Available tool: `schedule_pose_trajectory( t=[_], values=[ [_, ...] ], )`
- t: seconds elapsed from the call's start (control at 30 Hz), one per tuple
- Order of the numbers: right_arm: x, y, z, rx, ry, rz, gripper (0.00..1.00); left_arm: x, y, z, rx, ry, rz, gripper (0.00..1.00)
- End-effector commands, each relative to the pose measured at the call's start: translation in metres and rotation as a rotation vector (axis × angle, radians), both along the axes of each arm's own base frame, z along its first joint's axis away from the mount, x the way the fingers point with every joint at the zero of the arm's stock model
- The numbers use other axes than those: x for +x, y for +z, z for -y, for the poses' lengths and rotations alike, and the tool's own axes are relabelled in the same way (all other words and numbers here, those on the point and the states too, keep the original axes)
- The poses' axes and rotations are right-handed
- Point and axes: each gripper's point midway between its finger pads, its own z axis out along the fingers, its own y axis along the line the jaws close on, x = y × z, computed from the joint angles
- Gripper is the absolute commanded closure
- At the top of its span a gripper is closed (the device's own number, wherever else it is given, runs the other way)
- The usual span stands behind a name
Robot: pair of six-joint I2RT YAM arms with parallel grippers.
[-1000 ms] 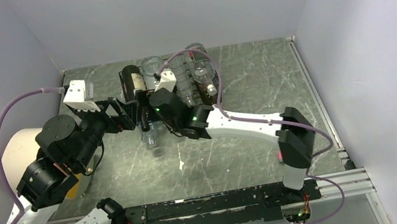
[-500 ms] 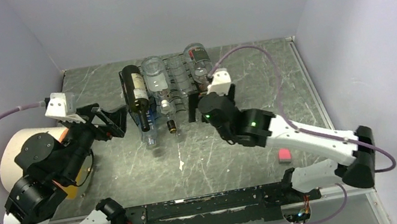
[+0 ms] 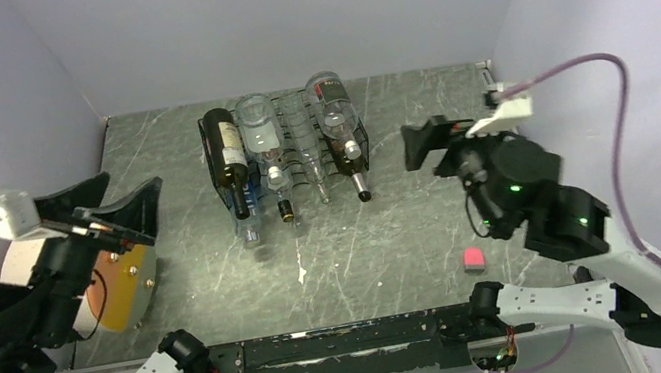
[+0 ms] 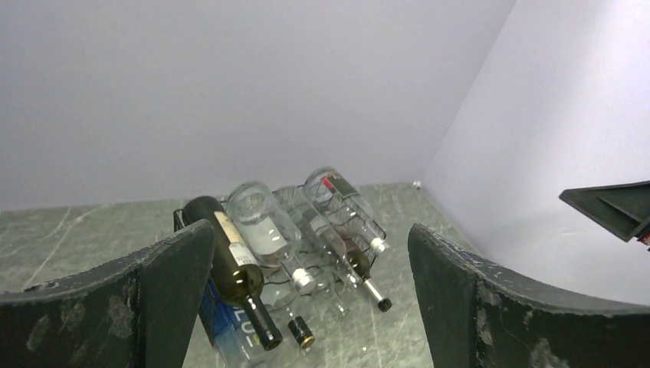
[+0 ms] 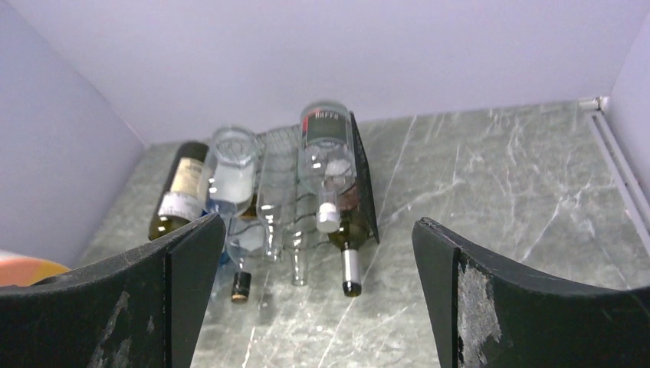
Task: Put the wine bottle on the wine rack
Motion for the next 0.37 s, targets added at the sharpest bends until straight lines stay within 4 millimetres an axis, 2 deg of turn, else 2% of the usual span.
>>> schedule_pose_trajectory(
  t=[0.0, 0.13, 0.33],
  values=[
    [-0.01, 0.033, 0.029, 0.005, -0.014, 0.101, 0.03, -0.019, 0.02, -0.016, -0.023, -0.007, 0.07, 0.01],
    [-0.012, 0.039, 0.036, 0.015, -0.024, 0.117, 0.03, -0.026, 0.025, -0.021, -0.039, -0.014, 0.09, 0.01],
    [-0.005, 0.027, 0.025, -0.017, -0.039, 0.078, 0.0, -0.025, 0.023, -0.022, -0.037, -0.004, 0.077, 0.01]
  ],
)
